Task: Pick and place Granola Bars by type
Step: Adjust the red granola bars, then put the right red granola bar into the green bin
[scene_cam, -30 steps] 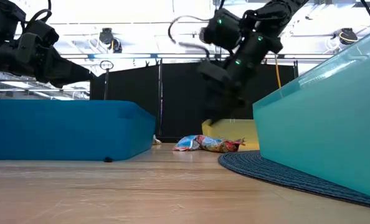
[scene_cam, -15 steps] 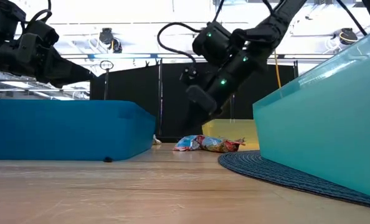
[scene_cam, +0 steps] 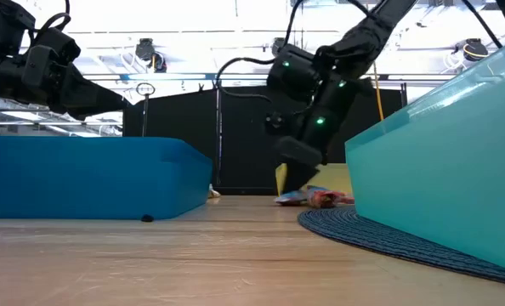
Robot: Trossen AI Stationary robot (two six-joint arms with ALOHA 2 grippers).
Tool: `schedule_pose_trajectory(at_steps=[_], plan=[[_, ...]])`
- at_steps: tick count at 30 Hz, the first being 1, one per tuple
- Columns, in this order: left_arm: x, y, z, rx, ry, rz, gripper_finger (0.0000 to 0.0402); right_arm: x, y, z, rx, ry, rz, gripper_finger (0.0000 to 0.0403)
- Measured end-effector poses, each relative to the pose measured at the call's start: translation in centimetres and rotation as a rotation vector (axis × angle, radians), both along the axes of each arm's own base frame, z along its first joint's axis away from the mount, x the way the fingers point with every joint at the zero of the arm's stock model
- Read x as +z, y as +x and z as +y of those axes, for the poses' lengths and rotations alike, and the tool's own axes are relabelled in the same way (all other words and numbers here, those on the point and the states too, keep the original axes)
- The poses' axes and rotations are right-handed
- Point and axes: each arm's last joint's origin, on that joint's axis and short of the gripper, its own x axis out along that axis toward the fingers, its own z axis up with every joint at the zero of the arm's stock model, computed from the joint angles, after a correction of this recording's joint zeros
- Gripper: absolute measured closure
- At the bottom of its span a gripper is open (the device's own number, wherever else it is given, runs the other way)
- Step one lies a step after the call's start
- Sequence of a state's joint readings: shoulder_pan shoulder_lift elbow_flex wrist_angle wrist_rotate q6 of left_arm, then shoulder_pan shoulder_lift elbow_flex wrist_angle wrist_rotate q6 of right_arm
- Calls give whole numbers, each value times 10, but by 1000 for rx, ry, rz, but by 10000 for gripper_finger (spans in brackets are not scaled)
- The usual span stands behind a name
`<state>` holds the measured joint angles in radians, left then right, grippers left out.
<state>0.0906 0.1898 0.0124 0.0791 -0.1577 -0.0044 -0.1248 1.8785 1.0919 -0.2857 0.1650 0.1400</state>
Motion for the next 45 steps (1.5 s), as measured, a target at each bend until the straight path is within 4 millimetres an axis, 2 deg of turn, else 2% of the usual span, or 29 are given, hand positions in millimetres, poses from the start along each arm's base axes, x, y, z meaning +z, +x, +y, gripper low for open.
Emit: schedule_pose_trajectory(at_steps=[5,12,15,17,21,24,27,31,36,45], plan=[[0,0,0,0,0,0,240,23,-23,7,-45,20,98,403],[0,0,0,0,0,0,240,76,-50,12,-146,-111,54,403],[0,0,0,0,0,0,240,95,-60,14,-161,-37,-6,399],[0,0,0,0,0,0,240,99,-67,17,-156,20,18,385],[0,0,0,-1,0,0,240,91,-85,21,-201,55,127,324],[0,0,0,-1,0,0,240,68,-98,24,-203,91,209,260],[0,0,0,-1,0,0,240,46,-108,28,-127,159,245,201],[0,0,0,-1,0,0,240,24,-119,33,-103,265,253,153],[0,0,0,-1,0,0,240,13,-129,34,-126,241,273,141],[0,0,0,-1,0,0,240,11,-133,27,-195,-1,286,167]])
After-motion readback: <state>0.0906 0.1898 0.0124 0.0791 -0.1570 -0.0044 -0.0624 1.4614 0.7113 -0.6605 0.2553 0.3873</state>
